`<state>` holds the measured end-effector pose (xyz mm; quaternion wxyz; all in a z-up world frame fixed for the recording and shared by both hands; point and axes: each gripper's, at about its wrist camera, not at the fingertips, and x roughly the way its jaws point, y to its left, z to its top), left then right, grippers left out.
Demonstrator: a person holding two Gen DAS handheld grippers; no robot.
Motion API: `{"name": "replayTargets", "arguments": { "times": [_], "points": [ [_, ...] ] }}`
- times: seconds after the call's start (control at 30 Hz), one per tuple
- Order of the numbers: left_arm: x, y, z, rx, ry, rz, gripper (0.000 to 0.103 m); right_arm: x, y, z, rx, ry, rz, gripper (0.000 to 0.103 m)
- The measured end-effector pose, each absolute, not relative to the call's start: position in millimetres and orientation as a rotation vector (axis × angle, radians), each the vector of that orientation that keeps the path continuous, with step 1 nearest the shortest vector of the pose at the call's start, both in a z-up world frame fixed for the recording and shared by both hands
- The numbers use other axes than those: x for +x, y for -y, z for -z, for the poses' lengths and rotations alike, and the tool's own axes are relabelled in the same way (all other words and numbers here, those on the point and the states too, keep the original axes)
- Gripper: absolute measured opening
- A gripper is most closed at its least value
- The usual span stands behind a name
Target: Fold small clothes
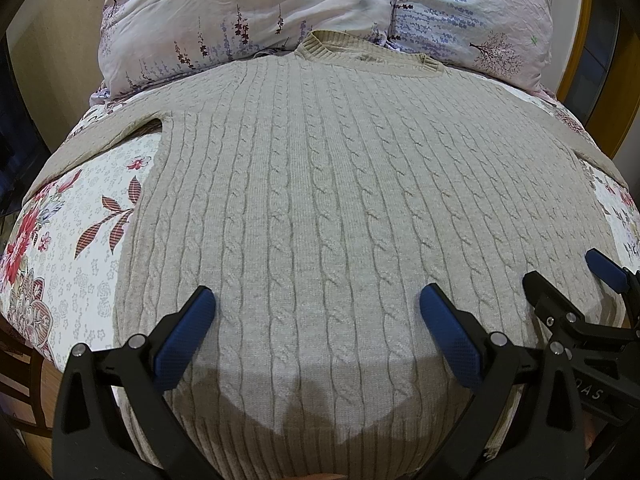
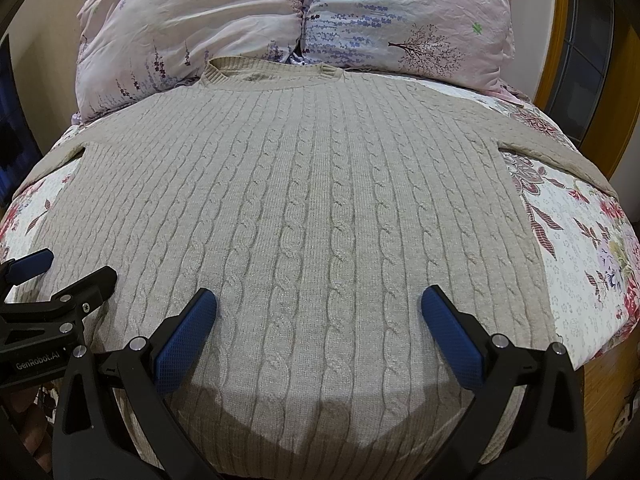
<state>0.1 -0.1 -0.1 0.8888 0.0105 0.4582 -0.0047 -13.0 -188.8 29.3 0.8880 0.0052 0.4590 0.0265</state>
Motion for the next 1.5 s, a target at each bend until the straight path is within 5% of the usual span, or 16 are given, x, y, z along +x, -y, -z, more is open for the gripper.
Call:
{"name": "replayTargets", "arguments": {
  "times": [0.77,1.0,1.3,1.5],
  "points": [
    [13.2,-0.9,-1.4,0.05,-1.03,0.055,0.101,0.4,195.7,-26.3,-0.049,-0.946,-0.262,0.102],
    [37.9,-10.9,-12.2,0.062,-1.033,0.063,0.101,38.3,304.0,-40.5,0.267,-0.843,-0.042,0.102],
    [82.5,-37.2,-48.1,0.023,-0.873,0.108,0.101,82.8,497.8,-23.5,0.743,-0.817,0.334,0.061],
    [119.5,-45.7,-60.3,-0.01,-0.851,0.118,0.101,93.7,555.2,10.9,0.977,-0.85,0.445,0.051]
  ]
}}
